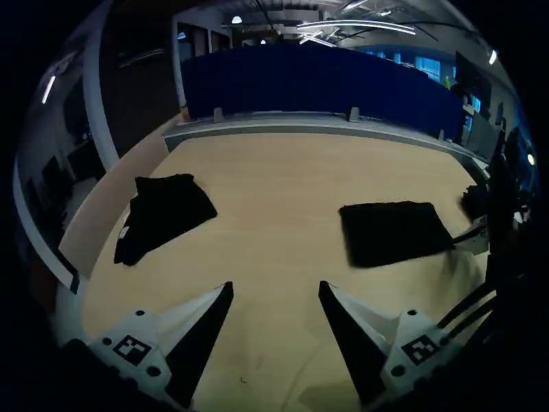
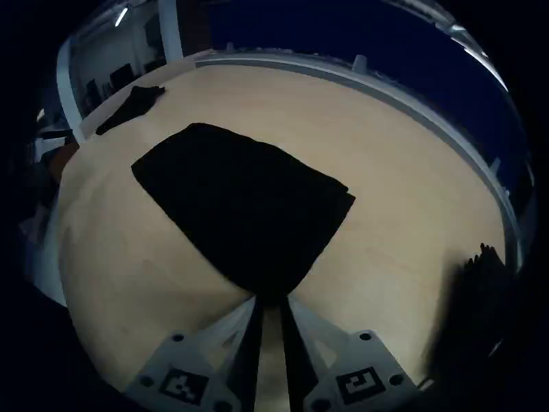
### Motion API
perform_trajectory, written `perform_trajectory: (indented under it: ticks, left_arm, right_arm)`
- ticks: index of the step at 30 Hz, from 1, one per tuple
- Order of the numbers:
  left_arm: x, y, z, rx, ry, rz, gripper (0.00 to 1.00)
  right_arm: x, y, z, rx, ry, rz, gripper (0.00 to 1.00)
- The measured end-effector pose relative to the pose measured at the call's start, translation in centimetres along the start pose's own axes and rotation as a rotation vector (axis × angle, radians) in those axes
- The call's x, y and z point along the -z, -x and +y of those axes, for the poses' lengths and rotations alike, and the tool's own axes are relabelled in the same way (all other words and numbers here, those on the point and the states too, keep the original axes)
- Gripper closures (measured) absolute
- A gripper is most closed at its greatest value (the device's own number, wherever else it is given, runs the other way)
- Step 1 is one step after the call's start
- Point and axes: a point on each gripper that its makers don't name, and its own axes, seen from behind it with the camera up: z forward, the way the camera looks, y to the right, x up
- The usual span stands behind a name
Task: Fold towel
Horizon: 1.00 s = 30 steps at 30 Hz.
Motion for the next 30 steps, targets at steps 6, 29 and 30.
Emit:
perform_trajectory:
  ticks: [6, 29, 30]
  left_arm:
    - [-0.2, 0.2, 0.1, -0.002, 0.007, -0.002, 0.08]
    - [0.9, -0.2, -0.3, 0.027, 0.029, 0.013, 0.08]
    - [1.0, -0.2, -0.3, 0.029, 0.030, 0.015, 0.08]
  right_arm:
    - [0.4, -0.5, 0.0, 0.009, -0.001, 0.008, 0.94]
    - [4.2, -12.2, -1.5, 0.173, 0.015, 0.161, 0.95]
    - [4.3, -13.0, -1.8, 0.187, 0.014, 0.170, 0.95]
